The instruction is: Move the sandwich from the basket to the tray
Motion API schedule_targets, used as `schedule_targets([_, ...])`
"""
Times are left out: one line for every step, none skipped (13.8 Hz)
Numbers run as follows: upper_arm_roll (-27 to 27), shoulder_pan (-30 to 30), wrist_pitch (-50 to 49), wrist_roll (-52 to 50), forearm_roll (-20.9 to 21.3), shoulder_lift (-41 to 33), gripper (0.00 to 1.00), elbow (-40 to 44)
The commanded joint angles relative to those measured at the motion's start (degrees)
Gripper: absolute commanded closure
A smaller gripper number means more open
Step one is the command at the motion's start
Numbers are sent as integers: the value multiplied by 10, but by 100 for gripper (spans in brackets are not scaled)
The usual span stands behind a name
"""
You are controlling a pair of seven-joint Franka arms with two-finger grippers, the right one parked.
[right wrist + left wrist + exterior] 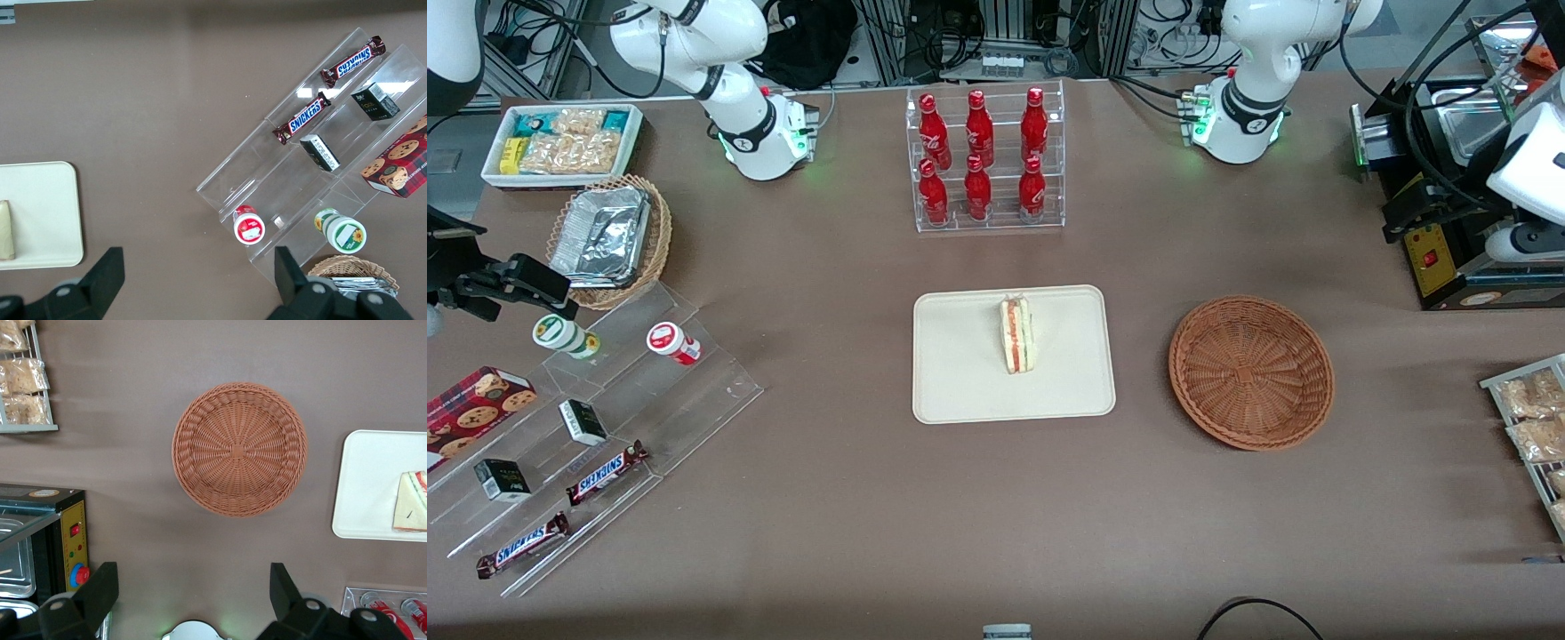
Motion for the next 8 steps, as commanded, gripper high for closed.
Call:
schedule_targets([1,1,-7,8,0,9,0,21])
schedule_targets([2,1,-7,9,2,8,0,21])
schedule_targets([5,1,-7,11,2,8,0,20])
schedule_targets([14,1,-7,11,2,9,0,21])
schedule_targets([17,1,-8,11,2,7,0,18])
schedule_targets([18,1,-10,12,2,6,0,16])
schedule_targets([24,2,-10,12,1,6,0,16])
schedule_targets([26,1,-10,12,1,6,0,16])
